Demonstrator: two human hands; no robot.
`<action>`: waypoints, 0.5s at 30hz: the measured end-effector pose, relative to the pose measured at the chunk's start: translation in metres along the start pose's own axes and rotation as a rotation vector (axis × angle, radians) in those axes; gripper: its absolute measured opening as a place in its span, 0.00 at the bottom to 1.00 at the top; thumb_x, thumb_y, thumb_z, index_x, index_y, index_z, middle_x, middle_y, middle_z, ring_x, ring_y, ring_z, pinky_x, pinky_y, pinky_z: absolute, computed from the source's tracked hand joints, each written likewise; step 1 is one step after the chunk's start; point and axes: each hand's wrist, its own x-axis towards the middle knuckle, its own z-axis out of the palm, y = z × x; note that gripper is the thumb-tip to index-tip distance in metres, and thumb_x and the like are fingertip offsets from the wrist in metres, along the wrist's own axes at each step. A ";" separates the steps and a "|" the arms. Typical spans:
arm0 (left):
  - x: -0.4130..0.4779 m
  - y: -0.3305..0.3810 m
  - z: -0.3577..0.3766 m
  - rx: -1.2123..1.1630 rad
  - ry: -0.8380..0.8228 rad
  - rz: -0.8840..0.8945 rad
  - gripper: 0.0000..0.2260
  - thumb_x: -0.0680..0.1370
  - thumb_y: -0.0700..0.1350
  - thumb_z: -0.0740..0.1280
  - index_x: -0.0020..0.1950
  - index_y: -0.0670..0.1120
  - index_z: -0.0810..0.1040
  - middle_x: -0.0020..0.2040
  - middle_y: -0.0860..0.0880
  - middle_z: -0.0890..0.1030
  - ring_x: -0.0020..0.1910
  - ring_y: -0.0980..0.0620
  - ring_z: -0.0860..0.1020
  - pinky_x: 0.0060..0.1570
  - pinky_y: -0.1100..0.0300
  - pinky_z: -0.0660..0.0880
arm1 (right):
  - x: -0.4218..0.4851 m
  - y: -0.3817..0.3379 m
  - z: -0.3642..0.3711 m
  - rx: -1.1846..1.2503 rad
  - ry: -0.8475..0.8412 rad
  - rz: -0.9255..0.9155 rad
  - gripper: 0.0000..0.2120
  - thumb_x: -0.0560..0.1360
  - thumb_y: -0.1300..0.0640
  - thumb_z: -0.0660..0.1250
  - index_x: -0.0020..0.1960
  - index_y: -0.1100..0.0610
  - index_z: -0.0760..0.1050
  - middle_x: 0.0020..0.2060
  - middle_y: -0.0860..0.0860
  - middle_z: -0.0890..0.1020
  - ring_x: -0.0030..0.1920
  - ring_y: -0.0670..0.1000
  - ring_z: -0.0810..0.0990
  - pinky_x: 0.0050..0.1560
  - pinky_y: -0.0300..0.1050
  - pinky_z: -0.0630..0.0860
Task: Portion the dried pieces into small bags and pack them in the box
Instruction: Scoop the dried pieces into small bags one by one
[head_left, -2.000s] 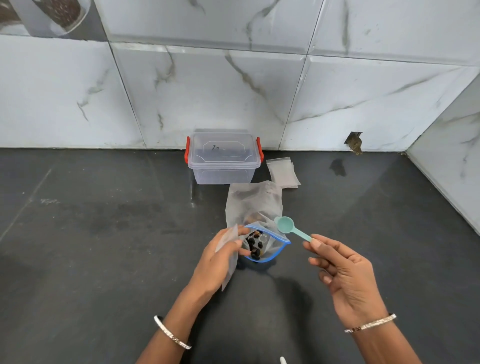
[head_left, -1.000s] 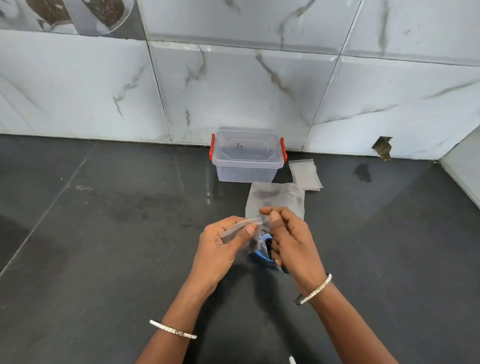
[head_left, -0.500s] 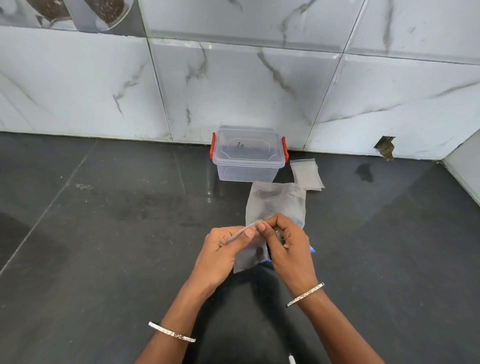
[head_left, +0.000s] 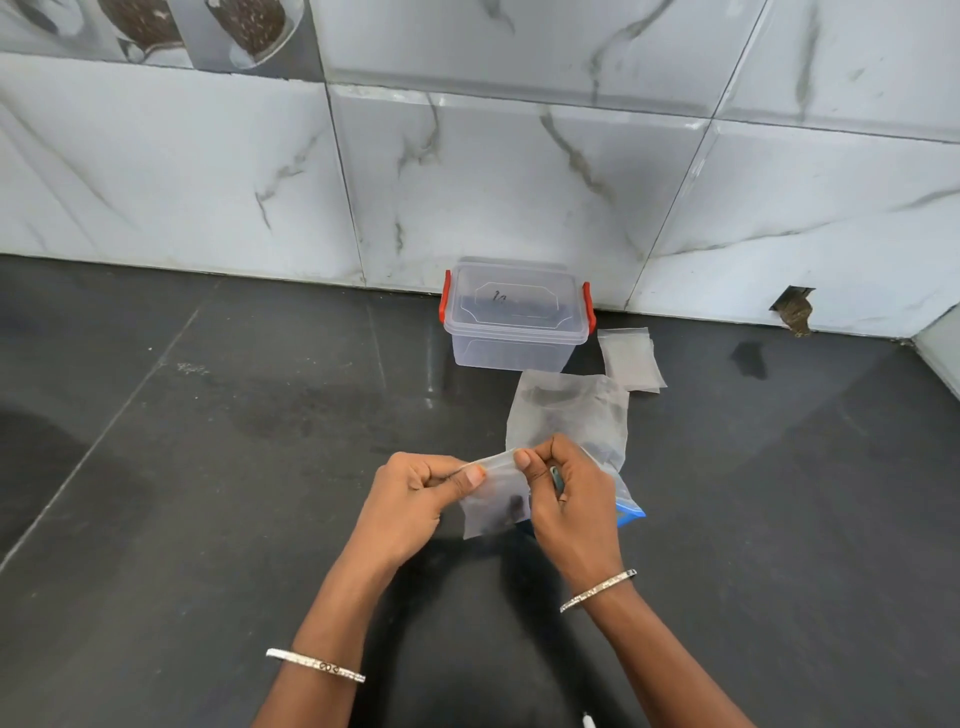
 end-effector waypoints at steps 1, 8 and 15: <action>0.000 0.000 -0.002 -0.011 0.052 0.005 0.05 0.76 0.46 0.75 0.47 0.48 0.89 0.43 0.50 0.89 0.51 0.45 0.86 0.57 0.47 0.79 | 0.001 -0.001 0.002 -0.003 -0.008 0.006 0.11 0.78 0.54 0.68 0.38 0.54 0.72 0.30 0.43 0.74 0.34 0.45 0.73 0.34 0.31 0.68; 0.003 -0.012 -0.013 -0.222 0.337 -0.097 0.05 0.66 0.39 0.81 0.37 0.44 0.87 0.38 0.44 0.88 0.39 0.51 0.86 0.48 0.59 0.78 | 0.013 -0.007 0.024 -0.111 -0.140 0.031 0.12 0.78 0.50 0.67 0.38 0.53 0.72 0.28 0.42 0.74 0.32 0.42 0.73 0.33 0.33 0.66; 0.007 -0.025 -0.019 -0.191 0.407 -0.199 0.10 0.66 0.42 0.82 0.39 0.39 0.84 0.35 0.42 0.86 0.33 0.55 0.83 0.42 0.57 0.78 | 0.027 -0.007 0.043 -0.237 -0.269 0.129 0.13 0.79 0.47 0.64 0.41 0.55 0.73 0.33 0.47 0.78 0.36 0.49 0.75 0.38 0.44 0.68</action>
